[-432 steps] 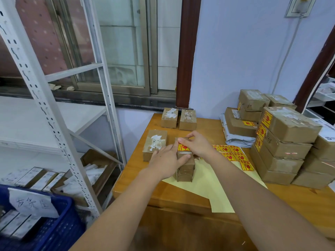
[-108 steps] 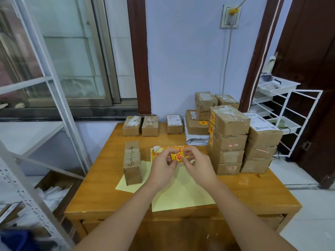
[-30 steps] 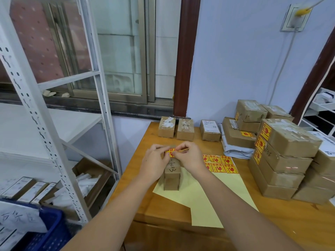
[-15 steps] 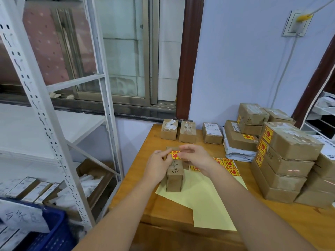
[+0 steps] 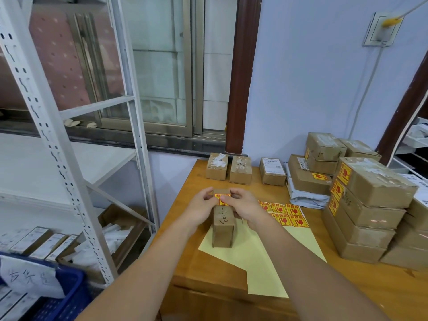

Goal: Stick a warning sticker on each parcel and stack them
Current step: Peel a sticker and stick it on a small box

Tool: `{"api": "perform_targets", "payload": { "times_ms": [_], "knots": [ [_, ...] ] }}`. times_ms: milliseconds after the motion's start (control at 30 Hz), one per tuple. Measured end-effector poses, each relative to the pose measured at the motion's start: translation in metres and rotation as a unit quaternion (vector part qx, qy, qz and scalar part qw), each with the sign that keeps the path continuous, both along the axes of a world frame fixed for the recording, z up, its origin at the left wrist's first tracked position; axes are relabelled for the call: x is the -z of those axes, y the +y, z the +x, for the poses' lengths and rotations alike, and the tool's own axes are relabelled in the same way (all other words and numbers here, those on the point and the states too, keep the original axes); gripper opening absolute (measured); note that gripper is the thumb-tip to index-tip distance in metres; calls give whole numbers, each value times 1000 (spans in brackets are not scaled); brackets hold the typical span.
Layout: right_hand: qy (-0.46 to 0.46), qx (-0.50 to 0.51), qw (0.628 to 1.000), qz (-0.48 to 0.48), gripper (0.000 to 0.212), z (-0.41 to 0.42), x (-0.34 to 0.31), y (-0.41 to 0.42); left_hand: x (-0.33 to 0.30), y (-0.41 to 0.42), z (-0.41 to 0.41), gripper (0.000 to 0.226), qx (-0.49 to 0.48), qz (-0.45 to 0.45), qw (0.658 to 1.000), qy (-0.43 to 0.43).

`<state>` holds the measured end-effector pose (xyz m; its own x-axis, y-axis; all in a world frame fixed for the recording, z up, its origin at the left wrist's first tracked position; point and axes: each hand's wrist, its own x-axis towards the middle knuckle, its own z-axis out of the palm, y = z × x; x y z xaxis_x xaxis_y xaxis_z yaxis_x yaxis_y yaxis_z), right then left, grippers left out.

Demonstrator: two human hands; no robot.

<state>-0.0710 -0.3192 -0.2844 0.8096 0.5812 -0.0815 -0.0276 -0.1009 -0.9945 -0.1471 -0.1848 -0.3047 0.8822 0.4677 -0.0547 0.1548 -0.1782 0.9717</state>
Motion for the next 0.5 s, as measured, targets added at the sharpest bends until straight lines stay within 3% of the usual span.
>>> {"api": "perform_targets", "payload": {
  "times_ms": [500],
  "knots": [
    [-11,0,1000,20,16,-5,0,-4,3,-9,19,24,-80,-82,993,-20]
  ]
}}
